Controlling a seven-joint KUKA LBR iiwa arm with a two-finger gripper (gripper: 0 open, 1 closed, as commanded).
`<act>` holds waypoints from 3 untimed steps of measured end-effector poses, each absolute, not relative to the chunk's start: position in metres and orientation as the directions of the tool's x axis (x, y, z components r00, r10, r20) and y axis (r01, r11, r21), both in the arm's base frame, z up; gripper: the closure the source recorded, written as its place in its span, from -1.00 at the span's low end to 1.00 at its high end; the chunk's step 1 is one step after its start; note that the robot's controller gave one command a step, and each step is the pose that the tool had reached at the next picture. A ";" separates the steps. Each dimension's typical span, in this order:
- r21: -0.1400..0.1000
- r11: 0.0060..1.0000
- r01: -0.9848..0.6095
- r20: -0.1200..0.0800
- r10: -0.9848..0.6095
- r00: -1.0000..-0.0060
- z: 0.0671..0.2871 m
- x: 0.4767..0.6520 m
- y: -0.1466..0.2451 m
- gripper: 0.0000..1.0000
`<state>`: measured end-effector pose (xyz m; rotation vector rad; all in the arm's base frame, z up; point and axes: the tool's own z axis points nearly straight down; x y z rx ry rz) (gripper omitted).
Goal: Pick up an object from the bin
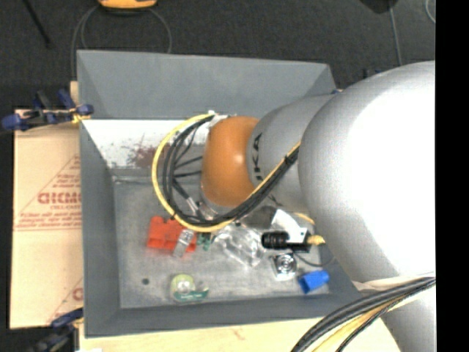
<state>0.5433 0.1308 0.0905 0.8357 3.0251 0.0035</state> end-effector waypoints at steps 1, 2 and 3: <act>0.003 0.860 0.511 -0.003 0.511 -0.860 0.118 0.545 0.130 1.00; 0.005 0.862 0.506 -0.005 0.506 -0.862 0.176 0.547 0.129 1.00; 0.001 0.864 0.504 -0.004 0.504 -0.864 0.176 0.548 0.128 1.00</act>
Offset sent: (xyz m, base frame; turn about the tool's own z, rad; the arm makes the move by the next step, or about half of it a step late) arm 0.0001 0.0001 0.0262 0.0000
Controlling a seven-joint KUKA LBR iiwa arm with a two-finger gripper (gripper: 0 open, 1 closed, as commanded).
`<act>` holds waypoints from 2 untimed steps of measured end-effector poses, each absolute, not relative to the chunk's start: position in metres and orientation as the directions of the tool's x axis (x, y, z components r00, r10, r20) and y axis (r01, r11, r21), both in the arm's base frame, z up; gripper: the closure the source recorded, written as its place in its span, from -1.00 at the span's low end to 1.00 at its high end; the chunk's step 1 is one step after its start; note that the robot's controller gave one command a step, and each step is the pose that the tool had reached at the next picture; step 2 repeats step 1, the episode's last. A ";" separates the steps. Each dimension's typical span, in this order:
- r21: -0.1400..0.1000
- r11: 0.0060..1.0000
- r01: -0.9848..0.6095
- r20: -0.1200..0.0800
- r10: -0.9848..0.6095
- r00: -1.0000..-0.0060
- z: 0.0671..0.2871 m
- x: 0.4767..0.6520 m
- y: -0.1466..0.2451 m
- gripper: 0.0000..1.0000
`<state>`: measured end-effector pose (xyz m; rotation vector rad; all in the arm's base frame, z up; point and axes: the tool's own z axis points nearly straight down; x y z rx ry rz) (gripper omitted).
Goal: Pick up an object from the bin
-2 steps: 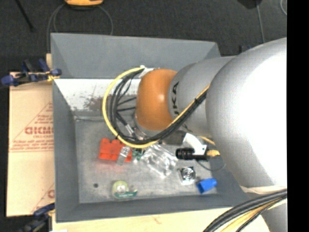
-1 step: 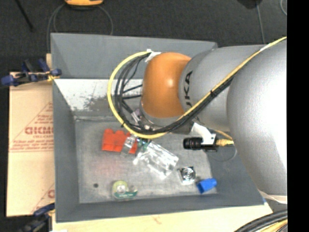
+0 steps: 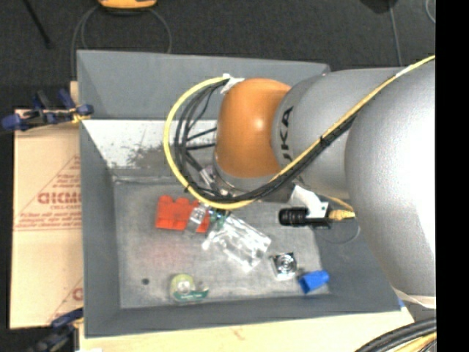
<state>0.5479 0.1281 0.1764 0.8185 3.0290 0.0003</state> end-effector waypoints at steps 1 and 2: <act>0.003 0.867 0.499 -0.003 0.499 -0.867 0.200 0.549 0.128 1.00; 0.003 0.867 0.499 -0.003 0.499 -0.867 0.200 0.549 0.128 1.00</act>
Offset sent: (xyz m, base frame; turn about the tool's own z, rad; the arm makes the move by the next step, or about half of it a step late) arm 0.0000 0.0000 0.0219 0.0000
